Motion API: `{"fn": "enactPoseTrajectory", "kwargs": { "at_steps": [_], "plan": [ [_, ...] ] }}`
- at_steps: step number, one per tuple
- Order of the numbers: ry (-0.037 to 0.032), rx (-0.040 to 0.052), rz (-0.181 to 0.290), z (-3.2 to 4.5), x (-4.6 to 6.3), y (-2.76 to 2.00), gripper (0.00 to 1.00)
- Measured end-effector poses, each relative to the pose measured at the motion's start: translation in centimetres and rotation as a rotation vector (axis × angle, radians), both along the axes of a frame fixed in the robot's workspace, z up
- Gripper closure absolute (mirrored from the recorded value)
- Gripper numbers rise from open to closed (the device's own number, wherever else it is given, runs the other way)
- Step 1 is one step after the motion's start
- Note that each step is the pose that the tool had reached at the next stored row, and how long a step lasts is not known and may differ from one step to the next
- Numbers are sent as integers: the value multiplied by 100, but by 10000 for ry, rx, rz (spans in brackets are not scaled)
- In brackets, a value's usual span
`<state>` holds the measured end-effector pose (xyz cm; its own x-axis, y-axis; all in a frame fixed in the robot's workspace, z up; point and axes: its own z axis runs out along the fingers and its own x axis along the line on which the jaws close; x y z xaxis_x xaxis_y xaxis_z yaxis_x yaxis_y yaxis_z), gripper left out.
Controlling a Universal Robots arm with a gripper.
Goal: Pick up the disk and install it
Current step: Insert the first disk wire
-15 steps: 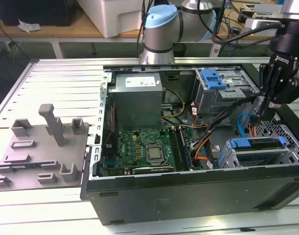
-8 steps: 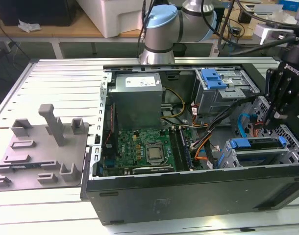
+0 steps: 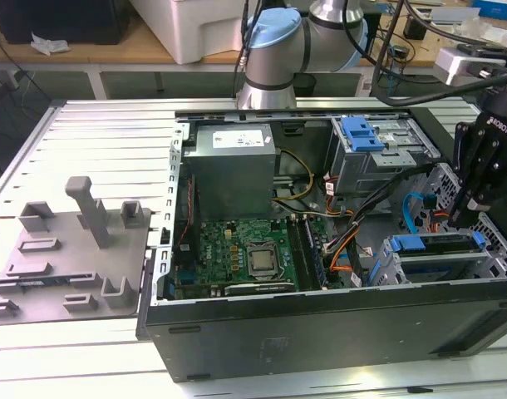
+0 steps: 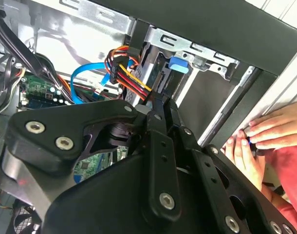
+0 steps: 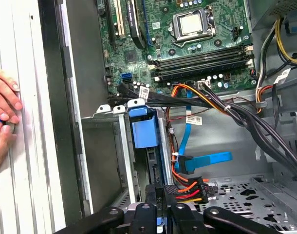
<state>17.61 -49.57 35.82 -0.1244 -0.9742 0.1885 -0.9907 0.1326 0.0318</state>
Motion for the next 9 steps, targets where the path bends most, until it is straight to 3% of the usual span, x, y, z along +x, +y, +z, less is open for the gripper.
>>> {"fn": "enactPoseTrajectory", "kwargs": {
  "at_steps": [4,7,9],
  "plan": [
    [0,8,0,1,0,-1,82],
    [0,101,61,0,0,-8,82],
    [1,105,188,-2,0,-10,82]
  ]
}}
